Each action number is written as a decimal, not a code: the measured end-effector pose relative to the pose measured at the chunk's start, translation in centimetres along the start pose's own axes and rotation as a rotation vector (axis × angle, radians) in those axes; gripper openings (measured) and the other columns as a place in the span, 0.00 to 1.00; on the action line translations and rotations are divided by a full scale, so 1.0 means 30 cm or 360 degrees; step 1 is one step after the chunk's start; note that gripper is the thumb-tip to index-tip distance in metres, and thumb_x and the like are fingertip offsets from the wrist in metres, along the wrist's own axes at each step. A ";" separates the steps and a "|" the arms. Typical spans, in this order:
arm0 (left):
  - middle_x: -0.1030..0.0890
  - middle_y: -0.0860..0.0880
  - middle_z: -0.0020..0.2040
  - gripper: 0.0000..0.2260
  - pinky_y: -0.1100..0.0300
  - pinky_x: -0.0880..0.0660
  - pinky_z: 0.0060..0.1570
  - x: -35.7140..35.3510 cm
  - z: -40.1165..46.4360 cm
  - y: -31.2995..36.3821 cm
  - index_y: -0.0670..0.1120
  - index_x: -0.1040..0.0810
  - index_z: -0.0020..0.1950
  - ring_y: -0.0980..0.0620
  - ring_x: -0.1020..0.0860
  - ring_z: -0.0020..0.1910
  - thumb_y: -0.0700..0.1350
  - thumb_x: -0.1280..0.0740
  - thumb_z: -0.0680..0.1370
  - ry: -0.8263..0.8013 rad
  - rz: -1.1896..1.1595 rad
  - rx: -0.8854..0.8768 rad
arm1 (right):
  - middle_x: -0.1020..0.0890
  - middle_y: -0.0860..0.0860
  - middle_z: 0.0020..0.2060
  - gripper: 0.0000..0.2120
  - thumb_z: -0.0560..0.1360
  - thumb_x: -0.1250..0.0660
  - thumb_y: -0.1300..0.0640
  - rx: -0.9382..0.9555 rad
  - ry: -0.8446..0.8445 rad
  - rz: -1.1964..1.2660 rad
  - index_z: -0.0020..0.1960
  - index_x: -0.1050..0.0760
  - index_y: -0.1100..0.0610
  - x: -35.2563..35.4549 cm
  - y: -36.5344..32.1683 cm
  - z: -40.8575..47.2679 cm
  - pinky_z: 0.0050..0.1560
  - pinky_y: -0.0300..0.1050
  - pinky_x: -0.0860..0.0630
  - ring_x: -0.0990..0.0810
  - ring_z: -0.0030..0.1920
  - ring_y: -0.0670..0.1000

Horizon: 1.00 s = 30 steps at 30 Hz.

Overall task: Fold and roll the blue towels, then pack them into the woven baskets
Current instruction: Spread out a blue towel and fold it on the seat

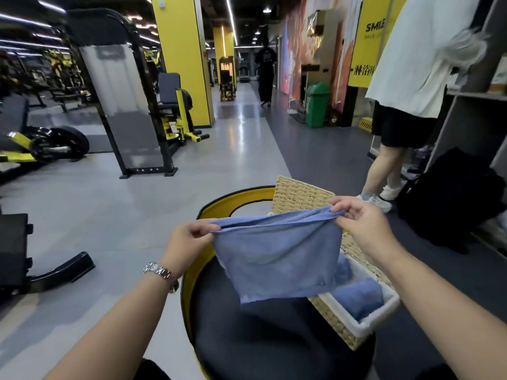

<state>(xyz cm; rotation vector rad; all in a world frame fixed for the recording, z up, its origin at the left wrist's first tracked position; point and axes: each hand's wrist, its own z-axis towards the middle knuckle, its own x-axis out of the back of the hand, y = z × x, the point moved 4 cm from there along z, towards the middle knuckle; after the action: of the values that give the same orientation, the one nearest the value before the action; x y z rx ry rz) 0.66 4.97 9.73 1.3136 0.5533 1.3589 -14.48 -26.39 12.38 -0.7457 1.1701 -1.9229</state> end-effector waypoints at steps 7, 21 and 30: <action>0.18 0.51 0.44 0.22 0.74 0.29 0.42 0.031 -0.003 0.092 0.56 0.19 0.39 0.59 0.22 0.43 0.28 0.37 0.72 -0.0365 0.0544 -0.0293 | 0.18 0.51 0.43 0.17 0.70 0.34 0.74 0.0051 -0.0212 -0.0569 0.43 0.24 0.52 0.063 -0.051 0.037 0.51 0.44 0.23 0.18 0.45 0.51; 0.20 0.45 0.43 0.09 0.56 0.28 0.47 0.090 -0.044 0.094 0.49 0.22 0.40 0.49 0.25 0.43 0.35 0.31 0.75 0.0004 -0.0730 0.0133 | 0.15 0.49 0.40 0.09 0.62 0.26 0.63 -0.0118 -0.0250 0.0434 0.42 0.20 0.58 0.057 -0.151 -0.030 0.47 0.34 0.22 0.18 0.44 0.45; 0.19 0.49 0.47 0.07 0.72 0.25 0.42 0.089 -0.028 0.117 0.46 0.20 0.49 0.56 0.22 0.46 0.37 0.37 0.79 -0.0106 -0.0411 0.0097 | 0.17 0.52 0.47 0.08 0.72 0.30 0.67 -0.0122 -0.0614 -0.0526 0.38 0.19 0.57 0.062 -0.144 -0.026 0.50 0.37 0.24 0.20 0.45 0.45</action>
<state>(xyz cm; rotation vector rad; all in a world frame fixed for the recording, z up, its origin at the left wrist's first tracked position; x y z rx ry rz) -0.81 6.67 13.61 1.2830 0.6978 1.0898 -17.42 -26.28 16.15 -1.3536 0.9249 -1.8829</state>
